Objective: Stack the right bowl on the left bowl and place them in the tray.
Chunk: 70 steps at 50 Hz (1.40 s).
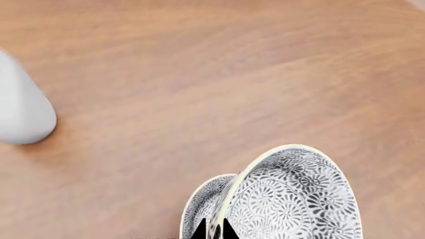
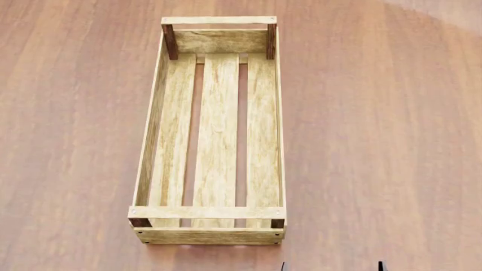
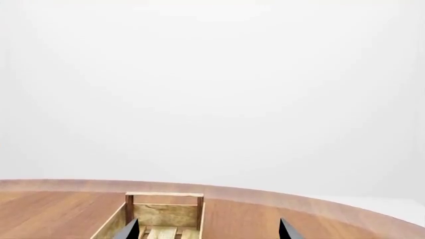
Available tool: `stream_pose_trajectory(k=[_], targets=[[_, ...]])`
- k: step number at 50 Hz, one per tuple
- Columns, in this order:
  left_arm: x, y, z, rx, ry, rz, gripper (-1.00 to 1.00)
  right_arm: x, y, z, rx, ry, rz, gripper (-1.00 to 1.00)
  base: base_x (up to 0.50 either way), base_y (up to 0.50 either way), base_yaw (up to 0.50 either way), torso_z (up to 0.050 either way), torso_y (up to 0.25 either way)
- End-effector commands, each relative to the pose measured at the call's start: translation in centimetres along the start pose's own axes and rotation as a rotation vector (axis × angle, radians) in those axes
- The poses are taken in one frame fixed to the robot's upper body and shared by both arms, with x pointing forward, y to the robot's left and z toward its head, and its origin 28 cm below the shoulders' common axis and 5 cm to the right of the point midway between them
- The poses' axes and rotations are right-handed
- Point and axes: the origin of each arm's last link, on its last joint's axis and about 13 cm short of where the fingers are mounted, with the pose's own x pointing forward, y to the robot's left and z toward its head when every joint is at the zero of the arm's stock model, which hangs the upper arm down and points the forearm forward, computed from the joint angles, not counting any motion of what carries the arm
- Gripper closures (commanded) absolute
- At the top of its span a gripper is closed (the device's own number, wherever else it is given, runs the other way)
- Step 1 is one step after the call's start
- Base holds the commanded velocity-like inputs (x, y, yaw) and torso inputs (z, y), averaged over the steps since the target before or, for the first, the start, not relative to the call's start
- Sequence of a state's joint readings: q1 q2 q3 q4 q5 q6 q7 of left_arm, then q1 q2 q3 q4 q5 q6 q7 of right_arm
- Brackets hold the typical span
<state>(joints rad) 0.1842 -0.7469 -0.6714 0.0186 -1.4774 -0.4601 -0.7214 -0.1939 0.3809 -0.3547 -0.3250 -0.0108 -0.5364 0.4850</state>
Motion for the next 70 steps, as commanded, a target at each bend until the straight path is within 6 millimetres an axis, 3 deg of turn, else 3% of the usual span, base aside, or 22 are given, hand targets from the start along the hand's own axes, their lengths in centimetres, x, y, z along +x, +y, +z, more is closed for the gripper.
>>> stream_pose_trajectory(k=[1, 23, 48, 70], targets=[[0.7, 0.7, 0.2, -0.052, -0.037, 0.021, 1.00, 0.2, 0.0, 0.0, -0.019, -0.014, 0.008, -1.00, 0.00, 0.00, 0.00, 0.000, 0.000], [1.2, -0.5, -0.6, 0.038, -0.026, -0.022, 1.00, 0.3, 0.1, 0.0, -0.019, -0.013, 0.013, -1.00, 0.00, 0.00, 0.00, 0.000, 0.000], [3.0, 0.3, -1.3, 0.023, -0.019, 0.043, 1.00, 0.1, 0.0, -0.4, -0.027, -0.004, 0.011, -1.00, 0.00, 0.00, 0.00, 0.001, 0.000], [3.3, 0.1, -1.8, 0.056, -0.016, 0.047, 1.00, 0.1, 0.0, -0.5, -0.025, -0.002, 0.006, -1.00, 0.00, 0.00, 0.00, 0.000, 0.000]])
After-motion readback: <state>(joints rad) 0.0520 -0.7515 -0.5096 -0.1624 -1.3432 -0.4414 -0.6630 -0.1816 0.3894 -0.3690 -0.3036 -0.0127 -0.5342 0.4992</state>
